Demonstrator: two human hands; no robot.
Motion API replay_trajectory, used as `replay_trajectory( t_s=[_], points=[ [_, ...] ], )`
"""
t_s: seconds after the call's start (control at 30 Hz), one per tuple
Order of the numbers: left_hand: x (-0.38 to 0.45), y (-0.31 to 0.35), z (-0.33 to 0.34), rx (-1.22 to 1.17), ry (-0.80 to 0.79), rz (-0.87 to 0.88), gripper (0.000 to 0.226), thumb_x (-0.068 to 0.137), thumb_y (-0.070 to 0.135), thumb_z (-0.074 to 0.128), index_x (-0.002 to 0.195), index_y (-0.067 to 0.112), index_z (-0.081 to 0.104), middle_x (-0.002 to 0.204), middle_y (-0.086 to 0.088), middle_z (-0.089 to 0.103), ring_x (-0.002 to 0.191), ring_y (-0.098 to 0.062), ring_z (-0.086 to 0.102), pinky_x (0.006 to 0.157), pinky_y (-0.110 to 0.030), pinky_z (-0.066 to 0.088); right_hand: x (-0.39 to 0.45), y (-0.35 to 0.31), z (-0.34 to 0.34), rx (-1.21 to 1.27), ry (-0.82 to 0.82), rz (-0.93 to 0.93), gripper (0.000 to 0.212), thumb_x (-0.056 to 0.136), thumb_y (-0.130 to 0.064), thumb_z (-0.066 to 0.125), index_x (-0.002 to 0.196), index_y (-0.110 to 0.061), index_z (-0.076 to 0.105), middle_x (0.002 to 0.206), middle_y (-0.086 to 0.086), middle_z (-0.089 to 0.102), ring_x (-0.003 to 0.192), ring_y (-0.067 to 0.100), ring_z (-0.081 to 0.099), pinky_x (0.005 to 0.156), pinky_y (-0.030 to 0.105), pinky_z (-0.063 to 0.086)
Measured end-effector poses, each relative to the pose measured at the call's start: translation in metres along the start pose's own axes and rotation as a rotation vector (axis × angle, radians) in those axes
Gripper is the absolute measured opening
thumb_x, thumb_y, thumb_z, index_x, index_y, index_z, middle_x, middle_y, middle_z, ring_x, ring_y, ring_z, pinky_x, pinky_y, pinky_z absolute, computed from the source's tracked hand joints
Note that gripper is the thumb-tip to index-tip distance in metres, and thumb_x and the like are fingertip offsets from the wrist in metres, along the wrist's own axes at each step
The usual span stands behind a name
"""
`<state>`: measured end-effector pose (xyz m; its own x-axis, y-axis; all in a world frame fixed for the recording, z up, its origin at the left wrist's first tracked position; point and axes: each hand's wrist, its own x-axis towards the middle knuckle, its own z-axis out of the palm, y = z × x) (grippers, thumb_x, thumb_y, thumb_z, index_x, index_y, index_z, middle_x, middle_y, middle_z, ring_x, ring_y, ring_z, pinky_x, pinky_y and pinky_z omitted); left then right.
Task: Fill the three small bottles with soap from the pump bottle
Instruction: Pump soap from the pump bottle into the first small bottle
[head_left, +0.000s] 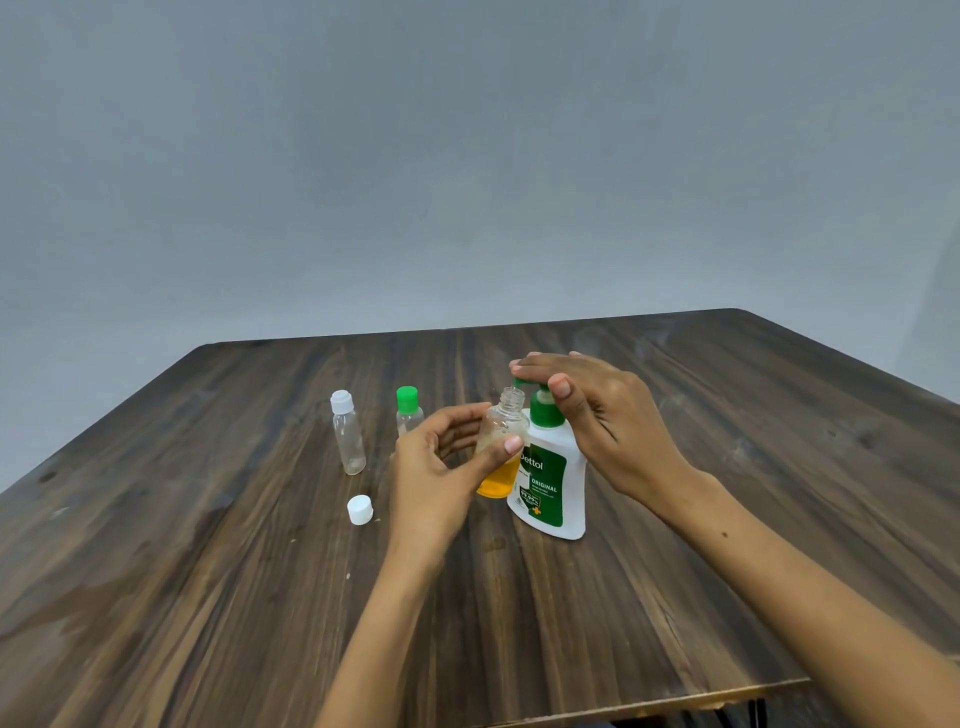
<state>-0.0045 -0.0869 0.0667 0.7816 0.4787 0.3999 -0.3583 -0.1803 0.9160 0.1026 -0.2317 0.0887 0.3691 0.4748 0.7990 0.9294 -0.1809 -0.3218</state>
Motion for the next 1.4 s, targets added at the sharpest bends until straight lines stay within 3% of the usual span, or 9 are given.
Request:
replay_trajectory(
  t_s=[0.2,0.43,0.67,0.83,0.97,1.2,1.4],
  points=[
    [0.0006,-0.0007,-0.0011,0.005,-0.001,-0.006,0.040,0.058,0.032,0.080,0.096,0.027,0.069,0.099,0.006,0.074,0.093,-0.004,0.070,0.082,-0.016,0.055,-0.0014,-0.0009,0.0015,-0.002,0.009,0.003,0.066,0.100,-0.058,0.020,0.115,-0.017,0.070,0.120,-0.006,0.068,0.120,0.008,0.058,0.101,0.044,0.046],
    [-0.0007,-0.0003,-0.0016,-0.011,-0.001,-0.001,0.034,0.063,0.022,0.082,0.095,0.026,0.069,0.094,0.008,0.074,0.090,-0.002,0.070,0.078,-0.014,0.054,-0.0032,0.0018,0.0019,-0.035,0.012,-0.040,0.063,0.101,-0.056,0.022,0.120,-0.016,0.068,0.124,-0.003,0.066,0.123,0.010,0.056,0.103,0.044,0.044],
    [-0.0006,0.0012,-0.0024,-0.006,-0.001,-0.002,0.038,0.060,0.030,0.080,0.097,0.027,0.068,0.097,0.008,0.073,0.091,-0.001,0.070,0.077,-0.013,0.054,-0.0026,0.0016,-0.0002,-0.068,-0.014,-0.047,0.064,0.101,-0.056,0.020,0.121,-0.017,0.067,0.126,-0.003,0.065,0.124,0.009,0.054,0.105,0.043,0.042],
    [0.0010,0.0014,-0.0014,0.000,0.000,0.000,0.033,0.069,0.017,0.082,0.096,0.026,0.068,0.098,0.008,0.073,0.092,-0.001,0.069,0.077,-0.012,0.054,0.0006,-0.0001,-0.0005,-0.050,-0.016,-0.038,0.066,0.100,-0.058,0.019,0.119,-0.017,0.068,0.123,-0.004,0.067,0.123,0.008,0.055,0.106,0.043,0.041],
    [0.0013,0.0008,-0.0011,-0.002,0.005,-0.005,0.034,0.067,0.019,0.082,0.098,0.024,0.069,0.099,0.005,0.074,0.093,-0.004,0.070,0.080,-0.015,0.055,0.0003,-0.0006,0.0021,-0.015,0.000,-0.004,0.067,0.100,-0.059,0.020,0.113,-0.017,0.071,0.118,-0.005,0.069,0.119,0.008,0.059,0.105,0.045,0.042],
    [0.0014,0.0001,-0.0029,0.012,0.013,-0.003,0.032,0.069,0.018,0.082,0.096,0.029,0.068,0.098,0.009,0.073,0.092,-0.001,0.069,0.078,-0.013,0.054,0.0010,-0.0012,-0.0003,-0.034,-0.012,-0.017,0.066,0.100,-0.058,0.019,0.120,-0.018,0.067,0.126,-0.005,0.065,0.125,0.008,0.054,0.106,0.041,0.041],
    [0.0010,-0.0018,0.0000,-0.021,0.003,-0.004,0.037,0.063,0.021,0.082,0.099,0.021,0.070,0.095,0.007,0.074,0.090,-0.003,0.071,0.077,-0.014,0.055,-0.0061,-0.0029,0.0048,0.001,0.033,0.020,0.065,0.100,-0.058,0.022,0.115,-0.018,0.070,0.119,-0.006,0.068,0.119,0.006,0.058,0.102,0.044,0.045]
  ],
)
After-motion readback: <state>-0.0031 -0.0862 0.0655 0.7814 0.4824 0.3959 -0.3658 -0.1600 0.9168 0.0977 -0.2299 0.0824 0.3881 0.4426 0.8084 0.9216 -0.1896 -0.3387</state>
